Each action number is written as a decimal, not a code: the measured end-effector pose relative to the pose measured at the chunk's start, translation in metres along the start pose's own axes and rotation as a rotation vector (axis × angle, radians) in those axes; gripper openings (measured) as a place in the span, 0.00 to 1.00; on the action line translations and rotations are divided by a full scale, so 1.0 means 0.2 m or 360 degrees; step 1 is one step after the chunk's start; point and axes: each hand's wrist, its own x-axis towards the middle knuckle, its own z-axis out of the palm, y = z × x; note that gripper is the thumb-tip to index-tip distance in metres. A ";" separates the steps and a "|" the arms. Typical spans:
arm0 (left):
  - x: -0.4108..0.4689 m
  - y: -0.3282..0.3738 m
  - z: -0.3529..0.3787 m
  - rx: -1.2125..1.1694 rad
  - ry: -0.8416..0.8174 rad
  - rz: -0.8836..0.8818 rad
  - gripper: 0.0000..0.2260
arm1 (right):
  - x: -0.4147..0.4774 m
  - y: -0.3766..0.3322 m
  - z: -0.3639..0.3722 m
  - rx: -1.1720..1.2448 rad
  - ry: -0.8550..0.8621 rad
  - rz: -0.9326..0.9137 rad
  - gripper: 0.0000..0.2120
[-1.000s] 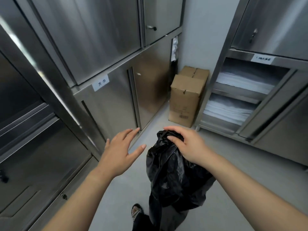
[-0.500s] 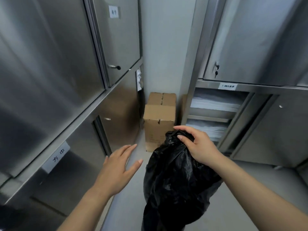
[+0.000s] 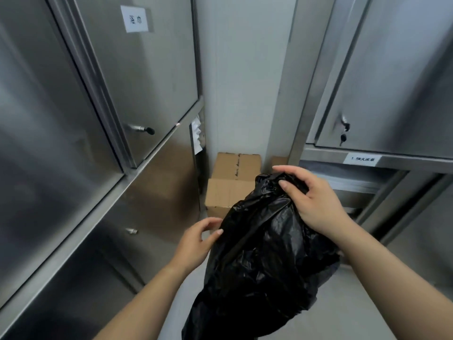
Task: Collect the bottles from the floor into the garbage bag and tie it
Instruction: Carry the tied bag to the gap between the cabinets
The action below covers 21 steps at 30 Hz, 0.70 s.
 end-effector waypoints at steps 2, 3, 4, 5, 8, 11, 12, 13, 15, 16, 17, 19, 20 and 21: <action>0.16 0.02 0.01 -0.0032 0.0062 -0.0011 0.05 | 0.12 0.06 -0.03 0.0001 0.0025 -0.0010 0.12; 0.24 0.03 0.01 -0.0070 0.0075 -0.0021 0.05 | 0.17 0.09 -0.05 0.0013 0.0033 -0.0010 0.13; 0.30 0.03 0.03 -0.0108 0.0077 -0.0031 0.04 | 0.22 0.11 -0.06 0.0021 0.0038 -0.0012 0.14; 0.37 0.04 0.05 -0.0142 0.0066 -0.0035 0.04 | 0.25 0.13 -0.08 0.0019 0.0048 -0.0012 0.15; 0.55 0.09 0.13 -0.0181 -0.0022 -0.0063 0.04 | 0.34 0.20 -0.12 0.0002 0.0094 -0.0005 0.14; 0.71 0.11 0.14 -0.0162 -0.0031 -0.0033 0.06 | 0.44 0.27 -0.16 -0.0012 0.0130 0.0037 0.13; 0.76 0.11 0.11 -0.0180 0.0028 -0.0022 0.06 | 0.48 0.29 -0.17 -0.0025 0.0151 0.0049 0.12; 0.80 0.11 0.08 -0.0224 0.0090 -0.0002 0.06 | 0.51 0.30 -0.17 -0.0036 0.0177 0.0061 0.12; 0.89 0.12 -0.01 -0.0285 0.0166 0.0030 0.06 | 0.58 0.34 -0.17 -0.0055 0.0215 0.0076 0.12; 0.94 0.13 -0.05 -0.0320 0.0176 0.0033 0.08 | 0.62 0.35 -0.16 -0.0063 0.0230 0.0081 0.12; 0.99 0.16 -0.08 -0.0381 0.0186 0.0024 0.09 | 0.67 0.36 -0.14 -0.0067 0.0251 0.0085 0.12; 1.10 0.22 -0.14 -0.0568 0.0249 -0.0022 0.10 | 0.77 0.39 -0.13 -0.0070 0.0312 0.0081 0.12; 1.16 0.25 -0.17 -0.0670 0.0313 -0.0037 0.09 | 0.82 0.40 -0.12 -0.0076 0.0345 0.0074 0.12; 1.23 0.29 -0.20 -0.0784 0.0390 -0.0046 0.08 | 0.88 0.41 -0.12 -0.0084 0.0373 0.0068 0.12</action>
